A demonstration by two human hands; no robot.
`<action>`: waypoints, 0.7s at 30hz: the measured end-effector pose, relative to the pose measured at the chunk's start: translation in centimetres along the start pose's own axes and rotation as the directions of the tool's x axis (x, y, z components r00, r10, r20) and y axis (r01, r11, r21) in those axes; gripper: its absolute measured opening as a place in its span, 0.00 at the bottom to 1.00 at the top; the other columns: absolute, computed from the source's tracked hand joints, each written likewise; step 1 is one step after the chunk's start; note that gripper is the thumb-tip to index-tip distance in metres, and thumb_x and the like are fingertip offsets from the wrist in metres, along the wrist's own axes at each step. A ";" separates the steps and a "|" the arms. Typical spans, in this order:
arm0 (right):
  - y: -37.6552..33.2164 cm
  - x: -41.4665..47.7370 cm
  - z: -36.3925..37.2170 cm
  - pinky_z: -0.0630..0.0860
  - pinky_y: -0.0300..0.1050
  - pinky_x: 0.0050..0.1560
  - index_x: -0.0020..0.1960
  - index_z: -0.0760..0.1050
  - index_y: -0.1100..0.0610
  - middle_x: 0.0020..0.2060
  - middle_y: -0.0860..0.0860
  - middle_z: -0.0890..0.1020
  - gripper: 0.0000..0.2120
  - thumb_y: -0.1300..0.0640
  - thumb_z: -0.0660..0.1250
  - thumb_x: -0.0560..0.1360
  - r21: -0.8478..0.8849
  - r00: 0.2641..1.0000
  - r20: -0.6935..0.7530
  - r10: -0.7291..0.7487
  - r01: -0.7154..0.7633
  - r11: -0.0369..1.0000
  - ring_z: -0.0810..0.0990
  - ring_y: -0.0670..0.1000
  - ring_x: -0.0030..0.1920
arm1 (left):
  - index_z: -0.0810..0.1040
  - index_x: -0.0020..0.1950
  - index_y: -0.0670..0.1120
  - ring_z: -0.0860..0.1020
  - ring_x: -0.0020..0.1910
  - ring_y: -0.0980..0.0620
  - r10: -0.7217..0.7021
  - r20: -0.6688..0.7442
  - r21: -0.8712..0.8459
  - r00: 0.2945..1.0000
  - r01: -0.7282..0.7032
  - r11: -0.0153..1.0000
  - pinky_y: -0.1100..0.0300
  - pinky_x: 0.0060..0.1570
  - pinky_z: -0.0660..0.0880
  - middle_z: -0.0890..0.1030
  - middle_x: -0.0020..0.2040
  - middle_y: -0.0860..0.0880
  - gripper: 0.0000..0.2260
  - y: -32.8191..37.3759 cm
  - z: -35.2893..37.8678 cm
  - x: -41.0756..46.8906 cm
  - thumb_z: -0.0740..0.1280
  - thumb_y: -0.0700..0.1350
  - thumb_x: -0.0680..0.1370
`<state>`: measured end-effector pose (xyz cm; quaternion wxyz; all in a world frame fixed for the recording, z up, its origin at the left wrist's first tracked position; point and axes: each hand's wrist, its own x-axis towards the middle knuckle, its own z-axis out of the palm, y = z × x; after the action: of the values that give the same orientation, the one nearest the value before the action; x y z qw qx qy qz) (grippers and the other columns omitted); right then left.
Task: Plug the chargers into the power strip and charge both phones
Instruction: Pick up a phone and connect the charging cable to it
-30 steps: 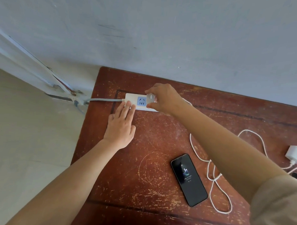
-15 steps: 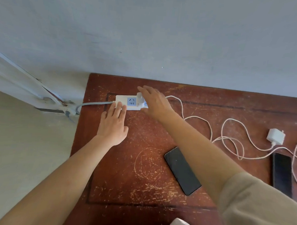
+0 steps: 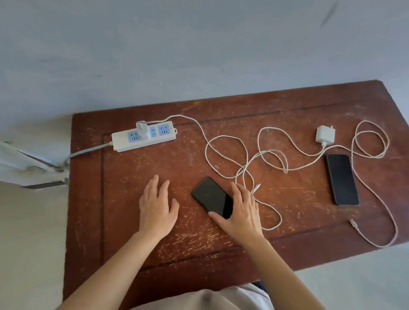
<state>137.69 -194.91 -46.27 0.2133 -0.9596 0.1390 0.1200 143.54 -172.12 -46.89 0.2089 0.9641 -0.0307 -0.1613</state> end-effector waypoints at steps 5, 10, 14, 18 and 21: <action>2.2 -3.0 1.5 0.69 0.57 0.69 0.78 0.61 0.56 0.69 0.53 0.71 0.52 0.25 0.65 0.65 -0.112 0.999 -0.039 -0.015 0.010 0.994 0.70 0.57 0.68 | 0.59 0.80 0.46 0.50 0.81 0.41 0.052 0.083 0.151 0.995 -0.064 0.986 0.39 0.77 0.49 0.54 0.82 0.41 0.27 0.9 3.1 -1.9 0.59 0.53 0.82; 2.4 -2.7 1.3 0.72 0.53 0.64 0.74 0.69 0.55 0.61 0.53 0.75 0.46 0.27 0.67 0.65 -0.021 0.999 -0.005 0.043 -0.043 0.999 0.73 0.57 0.60 | 0.56 0.81 0.48 0.46 0.81 0.43 0.049 0.147 0.182 0.988 -0.076 0.980 0.40 0.78 0.48 0.50 0.83 0.42 0.28 0.4 2.6 -1.7 0.58 0.55 0.83; 2.2 -2.1 -0.1 0.75 0.51 0.61 0.69 0.75 0.51 0.57 0.50 0.77 0.44 0.26 0.66 0.60 0.044 0.995 -0.001 0.104 -0.104 0.994 0.75 0.53 0.58 | 0.60 0.80 0.48 0.48 0.81 0.44 -0.042 0.219 0.018 0.975 0.039 0.999 0.39 0.77 0.50 0.53 0.83 0.44 0.31 2.1 0.8 -1.1 0.54 0.64 0.82; 2.1 -1.8 -1.4 0.81 0.48 0.54 0.62 0.81 0.43 0.51 0.43 0.81 0.40 0.23 0.72 0.56 0.413 0.960 0.209 0.185 -0.258 0.873 0.80 0.45 0.53 | 0.62 0.78 0.52 0.60 0.78 0.45 -0.188 0.284 -0.463 0.940 0.306 0.832 0.41 0.74 0.60 0.62 0.79 0.47 0.44 5.3 -1.4 -0.4 0.58 0.77 0.69; 2.4 -2.0 -2.5 0.82 0.45 0.52 0.46 0.83 0.31 0.43 0.38 0.87 0.19 0.29 0.79 0.57 0.668 0.926 0.362 0.108 -0.339 0.663 0.85 0.39 0.46 | 0.63 0.77 0.54 0.65 0.75 0.46 -0.167 0.462 -0.667 0.871 0.465 0.582 0.43 0.74 0.63 0.68 0.76 0.50 0.52 7.2 -2.1 0.3 0.68 0.79 0.59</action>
<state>135.45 -197.66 -44.41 0.5730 -0.7451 0.2598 0.2214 144.55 -177.89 -42.19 0.5517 0.7295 0.1787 -0.3627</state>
